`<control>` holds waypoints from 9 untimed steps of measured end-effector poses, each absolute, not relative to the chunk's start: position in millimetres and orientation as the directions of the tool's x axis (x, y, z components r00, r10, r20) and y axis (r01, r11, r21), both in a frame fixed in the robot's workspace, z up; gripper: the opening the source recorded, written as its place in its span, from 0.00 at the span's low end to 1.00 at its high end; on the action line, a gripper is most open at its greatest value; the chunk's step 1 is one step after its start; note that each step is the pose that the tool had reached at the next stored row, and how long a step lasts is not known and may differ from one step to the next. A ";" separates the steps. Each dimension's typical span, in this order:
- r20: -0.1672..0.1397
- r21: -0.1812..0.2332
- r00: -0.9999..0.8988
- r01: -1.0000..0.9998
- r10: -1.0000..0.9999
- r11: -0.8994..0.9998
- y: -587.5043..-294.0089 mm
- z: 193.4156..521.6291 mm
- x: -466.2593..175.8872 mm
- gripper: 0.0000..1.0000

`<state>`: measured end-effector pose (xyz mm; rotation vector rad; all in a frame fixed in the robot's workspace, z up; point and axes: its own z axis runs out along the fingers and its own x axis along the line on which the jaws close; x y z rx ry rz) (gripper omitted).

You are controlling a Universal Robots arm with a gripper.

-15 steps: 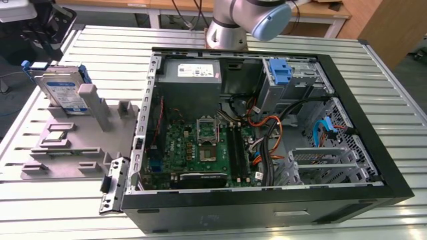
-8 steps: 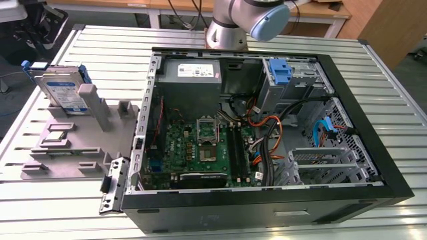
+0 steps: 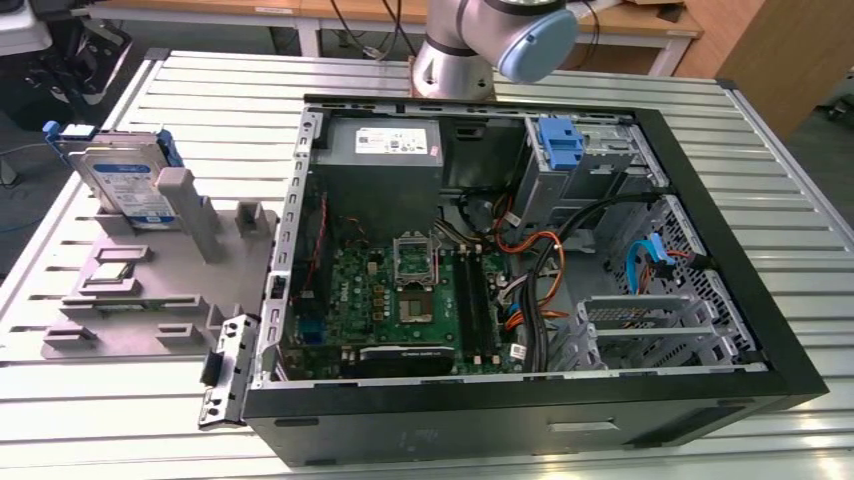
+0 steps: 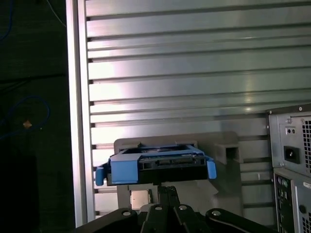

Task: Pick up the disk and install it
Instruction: 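Reach for the disk, then pick up the disk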

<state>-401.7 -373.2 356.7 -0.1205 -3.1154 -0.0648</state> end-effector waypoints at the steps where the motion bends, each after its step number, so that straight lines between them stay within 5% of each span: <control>1: 0.025 0.041 -0.997 0.078 0.077 0.996 -372.5 356.2 -402.0 0.11; 9: 0.025 0.041 -0.997 0.077 0.076 0.996 -370.6 354.8 -402.9 0.11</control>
